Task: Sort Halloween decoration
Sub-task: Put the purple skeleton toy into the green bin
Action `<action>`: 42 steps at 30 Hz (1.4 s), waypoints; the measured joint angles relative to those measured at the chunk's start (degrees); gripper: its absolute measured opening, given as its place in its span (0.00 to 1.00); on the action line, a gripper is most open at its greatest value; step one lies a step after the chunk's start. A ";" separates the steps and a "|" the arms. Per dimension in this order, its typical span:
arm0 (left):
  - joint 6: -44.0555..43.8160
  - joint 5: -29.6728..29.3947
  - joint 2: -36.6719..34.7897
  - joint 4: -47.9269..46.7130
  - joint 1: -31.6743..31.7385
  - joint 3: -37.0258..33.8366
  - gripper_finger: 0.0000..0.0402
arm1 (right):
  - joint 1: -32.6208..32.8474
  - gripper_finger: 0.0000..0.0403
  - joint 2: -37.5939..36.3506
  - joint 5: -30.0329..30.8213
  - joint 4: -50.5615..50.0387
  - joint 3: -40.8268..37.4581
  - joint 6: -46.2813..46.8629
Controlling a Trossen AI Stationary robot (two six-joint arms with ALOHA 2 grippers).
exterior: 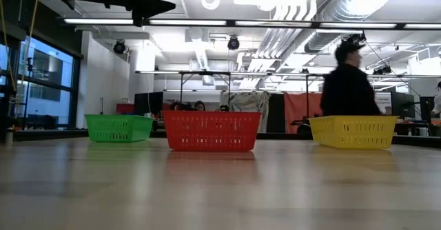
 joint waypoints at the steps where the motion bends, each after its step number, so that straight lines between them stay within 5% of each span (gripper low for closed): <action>1: 0.02 0.00 0.00 -0.02 0.00 0.00 0.49 | -0.02 0.48 0.00 0.07 -0.30 0.00 -0.04; 6: 0.06 -0.03 0.00 0.01 0.00 0.00 0.49 | -0.07 0.36 0.09 -0.69 -1.55 -0.09 -0.42; 13: 0.10 -0.28 0.02 -0.02 0.00 0.00 0.49 | -0.07 0.05 -0.89 -0.81 -2.72 -0.27 -0.46; 22: 1.76 -0.32 0.02 0.27 0.00 0.00 0.49 | -1.21 0.04 -13.84 4.94 -13.37 -0.40 -0.82; 28: 1.68 -0.33 0.02 0.33 0.00 0.00 0.49 | -8.22 0.02 -25.72 22.91 -13.13 -0.40 -6.30; 34: 1.66 -0.33 0.02 0.36 0.00 0.00 0.49 | -22.29 0.02 -29.52 39.90 -1.48 -0.33 -30.05; 38: 1.52 -0.33 0.02 0.33 0.00 -0.02 0.49 | -33.46 0.02 -27.57 42.47 14.35 -0.31 -53.21; 42: -0.17 -0.33 0.02 0.36 -0.02 -0.02 0.49 | -43.89 0.02 -24.73 39.76 35.70 -0.27 -66.71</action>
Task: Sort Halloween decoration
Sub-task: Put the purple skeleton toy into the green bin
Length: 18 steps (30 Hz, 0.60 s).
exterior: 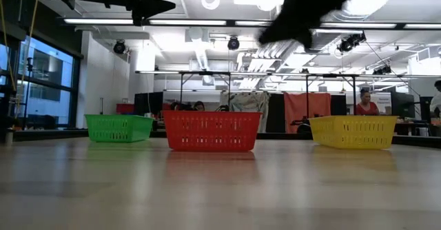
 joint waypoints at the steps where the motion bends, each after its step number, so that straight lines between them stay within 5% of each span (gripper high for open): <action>1: -0.37 0.00 0.00 0.02 0.02 0.00 0.49 | -2.24 0.02 0.73 -2.42 5.56 0.00 -2.17; 7: -6.62 4.71 0.04 1.20 0.00 -0.02 0.49 | -11.54 0.02 2.43 -20.37 28.82 0.09 -13.98; 11: -7.74 13.18 0.62 0.98 -0.04 0.90 0.49 | -14.23 0.02 2.43 -24.04 31.44 0.15 -13.57; 18: -5.53 13.44 2.58 1.12 0.11 2.52 0.49 | -14.27 0.02 2.43 -24.54 32.31 0.15 -13.86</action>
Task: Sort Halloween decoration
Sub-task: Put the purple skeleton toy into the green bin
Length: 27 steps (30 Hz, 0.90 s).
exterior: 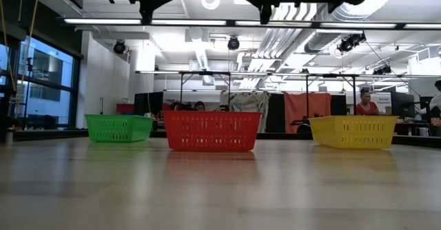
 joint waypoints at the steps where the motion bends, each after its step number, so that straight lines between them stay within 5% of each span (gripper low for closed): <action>1: 0.37 0.00 0.24 0.07 0.00 0.04 0.49 | 0.04 0.02 0.00 -0.03 0.03 0.00 -0.01; 16: 0.76 0.26 5.48 -0.10 -0.69 0.18 0.49 | 0.04 0.02 0.08 1.95 0.72 0.26 -0.26; 27: 11.40 0.45 15.59 -0.17 -4.79 8.21 0.49 | 0.04 0.02 8.70 0.70 -8.81 13.00 -5.45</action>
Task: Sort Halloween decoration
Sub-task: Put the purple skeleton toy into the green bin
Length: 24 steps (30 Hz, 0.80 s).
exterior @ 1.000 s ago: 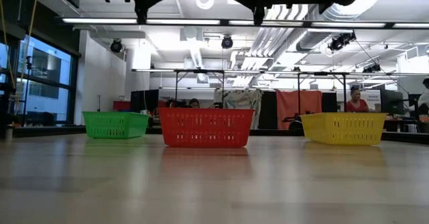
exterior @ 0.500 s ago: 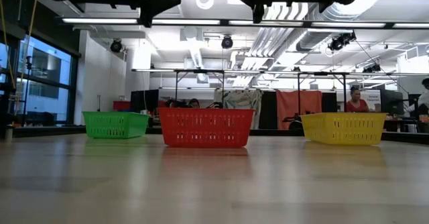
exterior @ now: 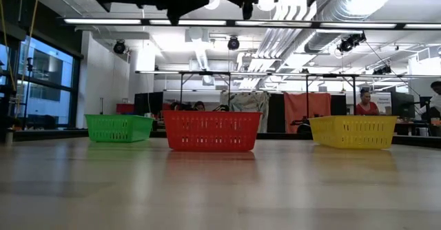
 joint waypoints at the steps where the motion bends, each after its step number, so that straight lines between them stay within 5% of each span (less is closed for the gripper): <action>1: 0.42 0.00 0.28 -0.02 0.00 0.41 0.49 | 0.00 0.02 0.35 -0.24 -1.02 0.89 -0.06; 11: 0.97 -0.29 0.92 -0.16 0.22 1.62 0.48 | -0.15 0.02 1.09 -1.14 -2.61 2.34 -1.59; 24: 0.46 -0.43 0.89 -0.15 0.24 1.62 0.32 | -0.13 0.02 1.03 1.55 -1.15 2.34 -1.64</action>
